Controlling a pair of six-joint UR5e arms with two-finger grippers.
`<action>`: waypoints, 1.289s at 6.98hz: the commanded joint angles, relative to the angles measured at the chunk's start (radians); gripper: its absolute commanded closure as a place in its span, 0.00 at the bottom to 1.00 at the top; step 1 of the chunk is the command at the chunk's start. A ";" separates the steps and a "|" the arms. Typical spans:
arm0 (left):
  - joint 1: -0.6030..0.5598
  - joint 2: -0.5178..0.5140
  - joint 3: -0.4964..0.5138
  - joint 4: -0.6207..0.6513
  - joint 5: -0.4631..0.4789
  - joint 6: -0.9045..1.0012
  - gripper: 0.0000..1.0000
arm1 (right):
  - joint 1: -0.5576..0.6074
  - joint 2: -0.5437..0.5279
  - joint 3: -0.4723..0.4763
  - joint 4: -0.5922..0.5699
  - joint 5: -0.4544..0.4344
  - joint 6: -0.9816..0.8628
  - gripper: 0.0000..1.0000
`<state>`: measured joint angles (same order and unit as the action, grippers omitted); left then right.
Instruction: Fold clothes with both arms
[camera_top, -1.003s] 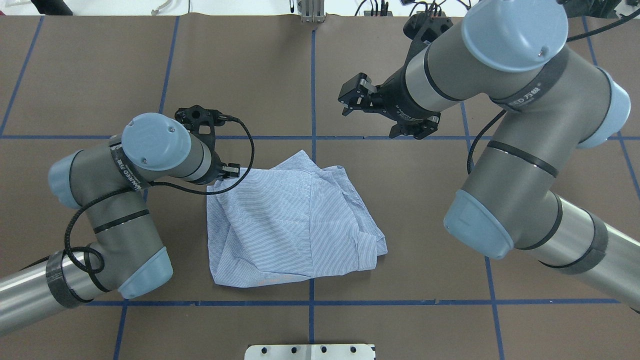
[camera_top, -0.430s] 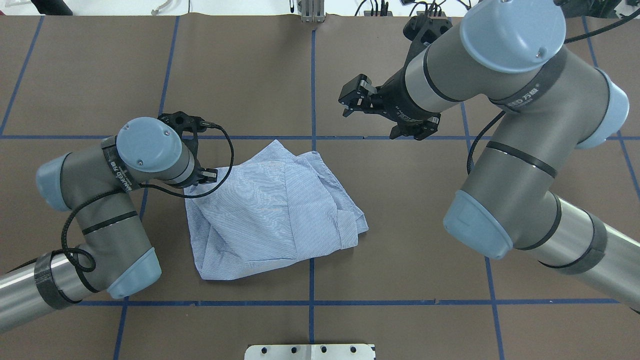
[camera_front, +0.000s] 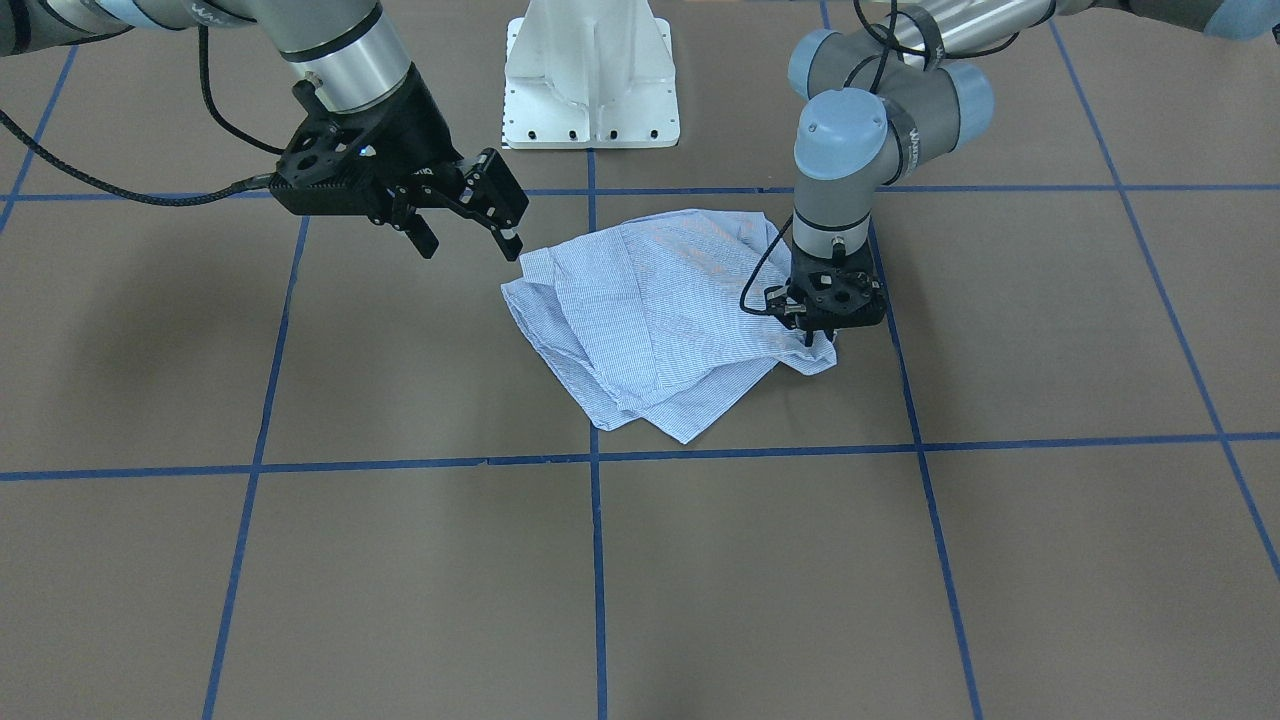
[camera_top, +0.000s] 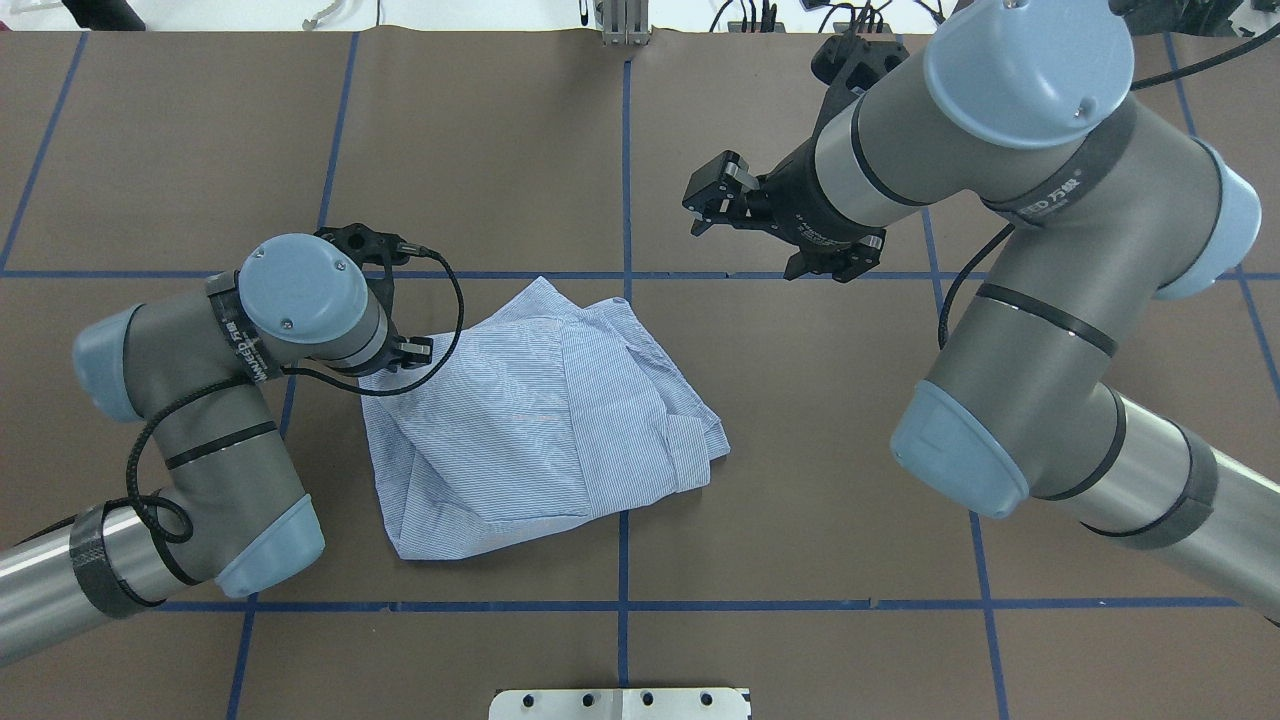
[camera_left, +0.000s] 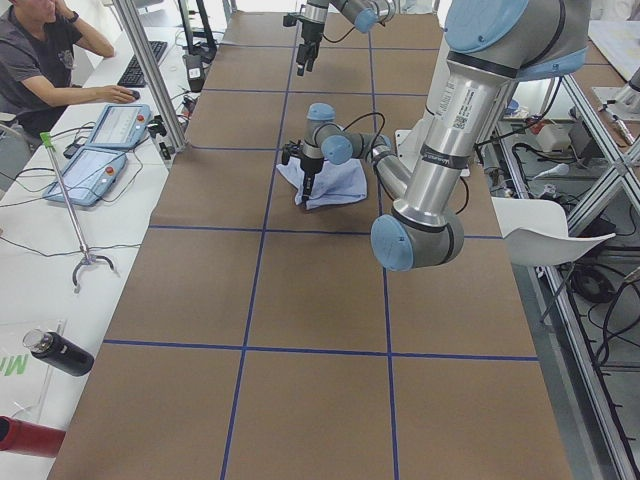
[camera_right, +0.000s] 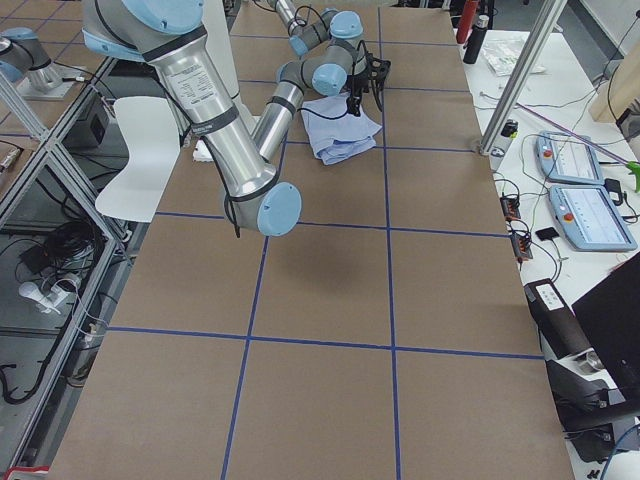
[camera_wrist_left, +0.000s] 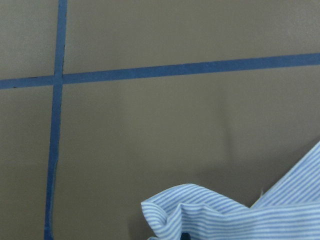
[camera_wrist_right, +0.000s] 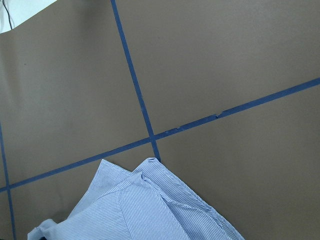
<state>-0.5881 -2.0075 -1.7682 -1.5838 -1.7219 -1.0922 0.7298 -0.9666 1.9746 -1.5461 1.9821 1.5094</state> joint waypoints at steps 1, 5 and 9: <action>-0.068 -0.001 -0.063 0.007 -0.005 0.081 0.00 | 0.032 -0.007 0.000 -0.009 0.012 -0.008 0.00; -0.527 0.062 -0.131 -0.004 -0.294 0.592 0.00 | 0.260 -0.018 0.004 -0.332 0.125 -0.607 0.00; -0.921 0.206 0.034 -0.018 -0.453 1.087 0.00 | 0.551 -0.289 -0.002 -0.390 0.225 -1.223 0.00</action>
<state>-1.4040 -1.8262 -1.8115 -1.5976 -2.1384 -0.1665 1.2146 -1.1687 1.9736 -1.9321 2.1844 0.4259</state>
